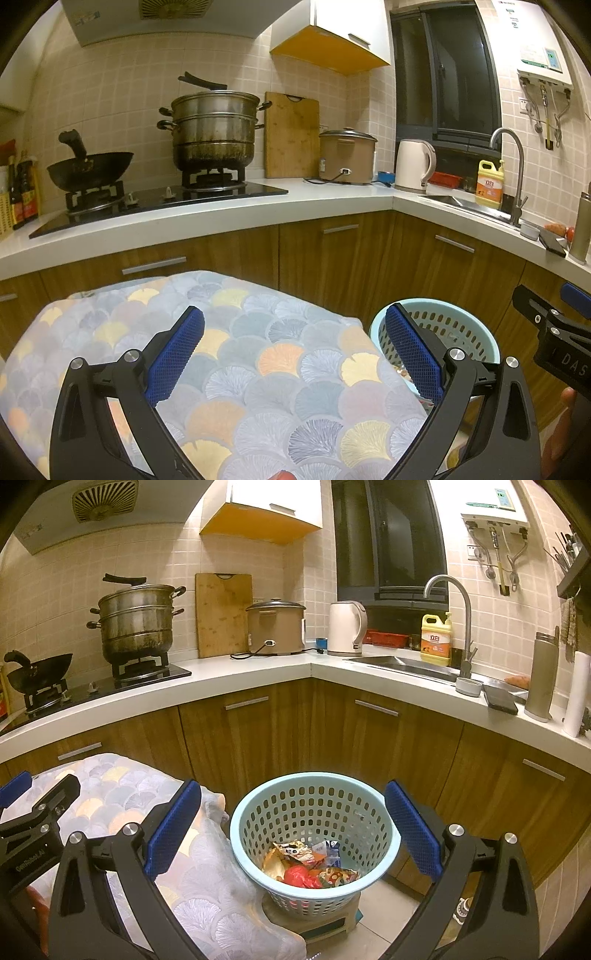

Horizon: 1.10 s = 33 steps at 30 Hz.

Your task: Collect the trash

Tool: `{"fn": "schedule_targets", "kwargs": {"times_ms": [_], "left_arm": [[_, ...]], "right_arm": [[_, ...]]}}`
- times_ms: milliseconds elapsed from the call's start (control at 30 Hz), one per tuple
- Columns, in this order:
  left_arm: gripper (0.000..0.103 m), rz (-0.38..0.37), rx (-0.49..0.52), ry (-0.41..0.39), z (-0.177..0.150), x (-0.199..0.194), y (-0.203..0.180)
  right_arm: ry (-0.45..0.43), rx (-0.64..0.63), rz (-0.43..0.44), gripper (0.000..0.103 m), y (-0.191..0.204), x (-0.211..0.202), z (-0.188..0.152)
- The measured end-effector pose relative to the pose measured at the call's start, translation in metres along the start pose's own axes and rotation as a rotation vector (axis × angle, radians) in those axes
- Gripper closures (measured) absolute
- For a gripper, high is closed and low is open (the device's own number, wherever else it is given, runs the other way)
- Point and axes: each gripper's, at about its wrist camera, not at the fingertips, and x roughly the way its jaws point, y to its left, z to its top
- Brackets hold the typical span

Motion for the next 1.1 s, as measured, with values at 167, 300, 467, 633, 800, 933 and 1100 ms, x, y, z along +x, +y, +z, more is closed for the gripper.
{"fn": "schedule_targets", "kwargs": {"times_ms": [167, 300, 467, 633, 800, 933, 1100], "left_arm": [[0.008, -0.001, -0.003, 0.002, 0.0002, 0.0005, 0.0013], [0.008, 0.002, -0.006, -0.001, 0.0004, -0.0008, 0.0008], [0.008, 0.007, -0.001, -0.005, -0.0002, -0.0025, -0.0019], [0.008, 0.012, 0.004, -0.006, 0.0009, -0.0039, -0.0031], [0.008, 0.021, 0.0, -0.003, 0.0011, -0.0045, -0.0039], [0.008, 0.033, 0.003, -0.014, 0.001, -0.0073, -0.0056], [0.008, 0.056, 0.019, -0.02, 0.0012, -0.0075, -0.0073]], "right_arm": [[-0.002, -0.003, -0.001, 0.008, -0.0006, -0.0003, 0.0002], [-0.001, -0.002, -0.001, 0.008, -0.0007, -0.0002, 0.0002], [-0.002, -0.003, 0.0, 0.008, -0.0008, -0.0001, 0.0002], [-0.007, -0.014, 0.0, 0.008, 0.0009, -0.0014, -0.0016], [-0.002, -0.01, -0.001, 0.008, -0.0008, -0.0008, -0.0027], [0.0, -0.006, -0.002, 0.008, -0.0011, -0.0002, -0.0027], [-0.004, -0.017, -0.005, 0.008, -0.0003, -0.001, -0.0029]]}}
